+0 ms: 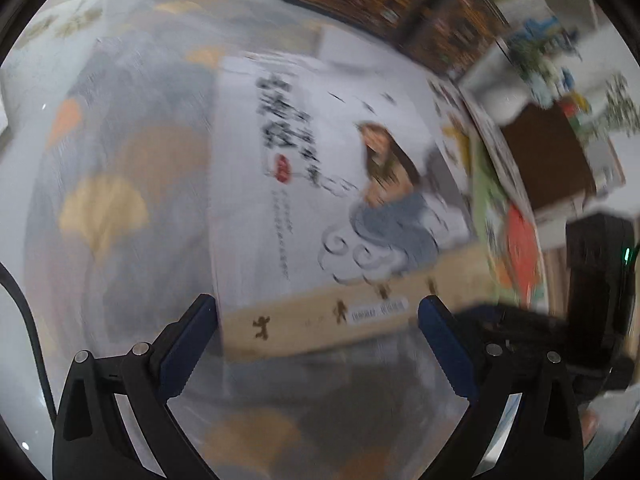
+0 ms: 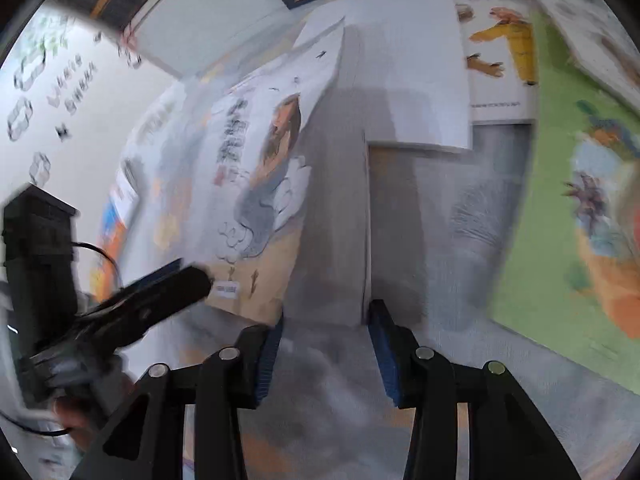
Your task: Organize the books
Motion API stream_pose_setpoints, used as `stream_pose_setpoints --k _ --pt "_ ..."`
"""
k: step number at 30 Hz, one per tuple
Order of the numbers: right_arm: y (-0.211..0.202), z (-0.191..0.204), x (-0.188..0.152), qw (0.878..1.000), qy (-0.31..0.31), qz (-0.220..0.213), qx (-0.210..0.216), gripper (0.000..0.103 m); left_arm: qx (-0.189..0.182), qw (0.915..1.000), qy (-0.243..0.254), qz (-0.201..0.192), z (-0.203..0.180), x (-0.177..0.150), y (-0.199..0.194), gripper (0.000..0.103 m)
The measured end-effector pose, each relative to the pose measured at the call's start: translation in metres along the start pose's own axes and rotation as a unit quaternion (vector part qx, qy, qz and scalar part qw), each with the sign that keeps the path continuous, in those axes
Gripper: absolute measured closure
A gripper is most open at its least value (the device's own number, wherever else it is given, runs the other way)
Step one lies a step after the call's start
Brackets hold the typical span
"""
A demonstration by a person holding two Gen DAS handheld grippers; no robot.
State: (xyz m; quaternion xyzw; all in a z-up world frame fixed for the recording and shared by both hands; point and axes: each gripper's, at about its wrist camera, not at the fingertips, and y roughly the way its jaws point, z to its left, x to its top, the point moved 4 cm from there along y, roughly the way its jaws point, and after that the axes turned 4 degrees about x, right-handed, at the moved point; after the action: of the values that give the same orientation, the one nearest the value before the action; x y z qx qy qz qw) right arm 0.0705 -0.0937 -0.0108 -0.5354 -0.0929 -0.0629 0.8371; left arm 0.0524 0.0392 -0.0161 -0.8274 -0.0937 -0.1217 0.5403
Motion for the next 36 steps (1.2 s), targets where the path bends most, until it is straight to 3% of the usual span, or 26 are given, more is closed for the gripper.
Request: stream_pose_setpoints --k 4,7,10,13,16,17,19,20,21,23,26,30,34,36 --pt "-0.011 -0.009 -0.026 0.999 -0.016 0.033 0.022 0.06 -0.004 0.9999 -0.016 -0.003 0.0 -0.025 -0.013 0.004" --pt "-0.027 -0.024 -0.03 0.999 -0.018 0.04 0.009 0.058 -0.016 0.9982 -0.053 -0.022 0.014 -0.027 -0.029 0.004" --pt "-0.052 -0.033 -0.019 1.0 -0.022 0.01 0.012 0.049 -0.032 0.9949 -0.087 -0.041 0.03 -0.016 -0.042 0.004" --pt "-0.062 -0.026 0.006 0.999 -0.022 -0.025 0.031 0.027 -0.038 0.9922 -0.107 -0.053 0.037 0.001 -0.043 0.004" --pt "-0.056 -0.018 0.032 0.998 -0.026 -0.047 0.026 0.025 -0.017 0.9933 -0.101 -0.054 0.036 0.019 -0.03 0.004" --pt "-0.046 -0.017 0.04 0.999 -0.024 -0.044 0.016 0.026 -0.011 0.9937 -0.099 -0.051 0.035 0.023 -0.026 0.004" --pt "-0.027 -0.016 0.047 0.999 -0.019 -0.035 0.001 0.046 0.009 0.9946 -0.094 -0.043 0.036 0.029 -0.015 0.004" --pt "-0.017 -0.016 0.05 0.999 -0.017 -0.031 -0.02 0.06 0.019 0.9949 -0.093 -0.033 0.037 0.029 -0.009 0.006" --pt "-0.01 -0.018 0.049 0.999 -0.015 -0.029 -0.037 0.065 0.025 0.9952 -0.09 -0.029 0.036 0.028 -0.005 0.007" --pt "0.0 -0.017 0.043 0.998 -0.012 -0.03 -0.048 0.067 0.023 0.9967 -0.069 -0.035 0.033 0.022 -0.009 0.008" --pt "-0.001 -0.007 0.022 0.999 -0.037 -0.014 -0.031 0.067 -0.022 0.9982 -0.053 -0.017 0.017 0.008 -0.007 0.007" --pt "-0.005 0.005 -0.015 0.994 -0.091 -0.003 -0.06 0.067 0.024 0.9996 -0.002 -0.014 -0.003 -0.022 -0.011 0.007" --pt "-0.012 -0.005 -0.037 0.997 -0.072 0.019 -0.032 0.067 0.009 0.9997 -0.017 -0.012 -0.001 -0.04 -0.021 0.007" --pt "-0.017 -0.014 -0.036 0.998 -0.056 0.018 -0.029 0.066 0.035 0.9992 -0.016 -0.01 0.005 -0.042 -0.024 0.007"
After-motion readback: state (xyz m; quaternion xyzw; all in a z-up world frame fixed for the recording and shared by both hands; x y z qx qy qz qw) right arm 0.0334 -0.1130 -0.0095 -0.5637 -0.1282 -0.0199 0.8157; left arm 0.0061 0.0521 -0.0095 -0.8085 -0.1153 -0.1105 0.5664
